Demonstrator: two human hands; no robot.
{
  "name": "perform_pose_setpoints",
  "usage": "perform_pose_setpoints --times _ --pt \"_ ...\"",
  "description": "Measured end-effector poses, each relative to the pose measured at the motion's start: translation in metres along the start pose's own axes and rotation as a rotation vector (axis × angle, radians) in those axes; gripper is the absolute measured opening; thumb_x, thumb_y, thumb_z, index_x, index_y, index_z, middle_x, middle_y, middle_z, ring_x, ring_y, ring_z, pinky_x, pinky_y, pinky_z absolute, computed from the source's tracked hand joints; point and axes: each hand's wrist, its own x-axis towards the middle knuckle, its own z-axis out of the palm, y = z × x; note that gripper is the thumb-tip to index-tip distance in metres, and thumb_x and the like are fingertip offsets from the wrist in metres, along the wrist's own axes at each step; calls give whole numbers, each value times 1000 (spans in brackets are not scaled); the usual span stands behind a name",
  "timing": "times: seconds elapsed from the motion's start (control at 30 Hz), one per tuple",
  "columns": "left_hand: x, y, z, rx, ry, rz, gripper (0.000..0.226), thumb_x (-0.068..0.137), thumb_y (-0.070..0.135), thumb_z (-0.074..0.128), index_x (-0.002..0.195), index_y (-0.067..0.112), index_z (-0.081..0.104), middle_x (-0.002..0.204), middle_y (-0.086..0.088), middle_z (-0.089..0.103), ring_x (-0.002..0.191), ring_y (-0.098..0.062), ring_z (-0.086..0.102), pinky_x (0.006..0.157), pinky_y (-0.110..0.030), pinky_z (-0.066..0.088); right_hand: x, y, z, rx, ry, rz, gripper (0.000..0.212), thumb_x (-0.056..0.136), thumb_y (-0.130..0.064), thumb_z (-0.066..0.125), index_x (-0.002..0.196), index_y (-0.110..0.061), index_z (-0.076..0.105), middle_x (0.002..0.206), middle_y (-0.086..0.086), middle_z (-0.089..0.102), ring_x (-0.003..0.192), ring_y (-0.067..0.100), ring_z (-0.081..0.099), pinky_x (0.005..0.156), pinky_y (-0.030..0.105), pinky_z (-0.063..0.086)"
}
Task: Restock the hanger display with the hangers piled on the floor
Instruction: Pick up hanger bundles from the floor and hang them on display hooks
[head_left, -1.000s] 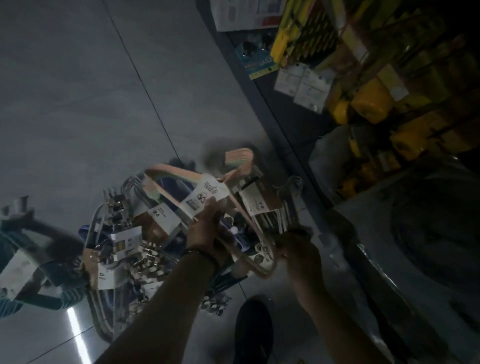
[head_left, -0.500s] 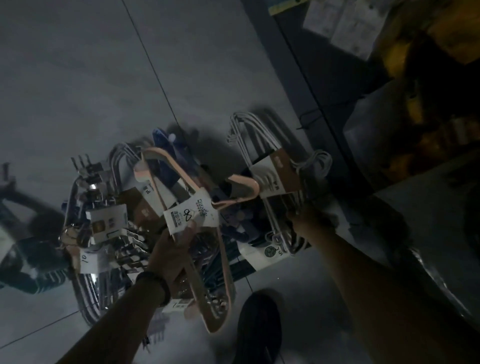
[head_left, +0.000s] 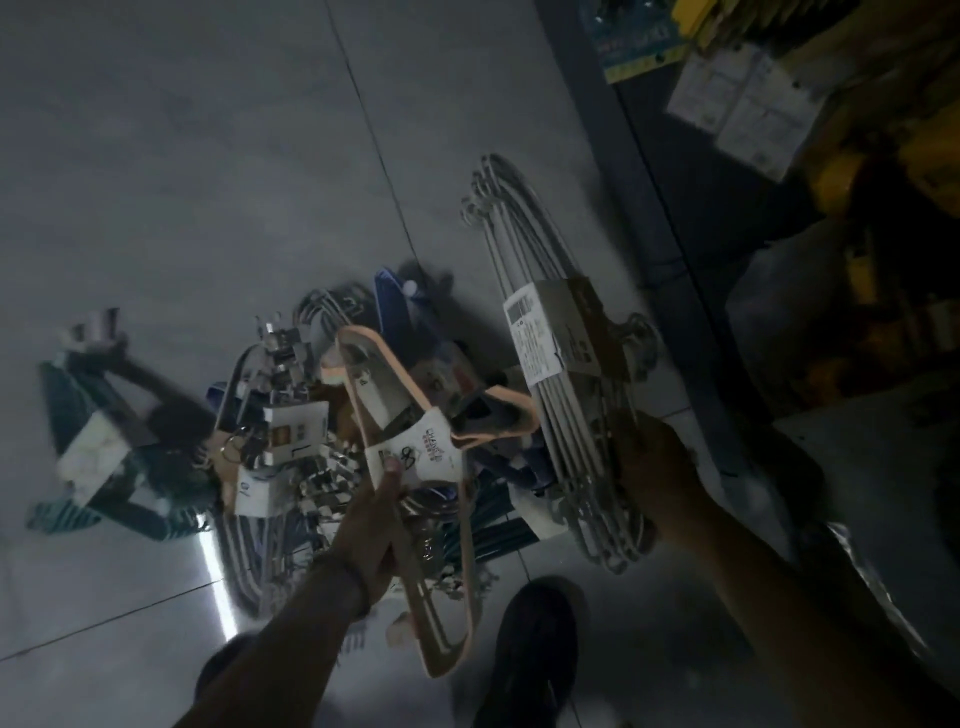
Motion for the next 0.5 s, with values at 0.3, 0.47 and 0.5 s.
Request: perform_pose_setpoints --times 0.3,0.47,0.5 --pt "-7 10 -4 -211 -167 -159 97 70 98 45 122 23 77 130 -15 71 122 -38 63 102 -58 50 -65 28 122 -351 -11 -87 26 109 -36 41 122 -21 59 101 7 70 94 26 71 78 47 60" --pt "-9 16 -2 -125 -172 -57 64 62 56 90 117 24 77 120 -10 77 110 -34 73 101 -52 52 -85 23 130 -316 -117 -73 23 109 -42 40 116 -27 57 99 -6 72 89 9 71 81 36 62" --pt "-11 18 -2 -112 -160 -55 67 60 52 93 118 23 76 118 -10 77 111 -35 72 101 -54 53 -88 23 127 -318 -132 -73 27 108 -46 38 116 -28 56 99 -5 72 89 10 72 82 38 62"
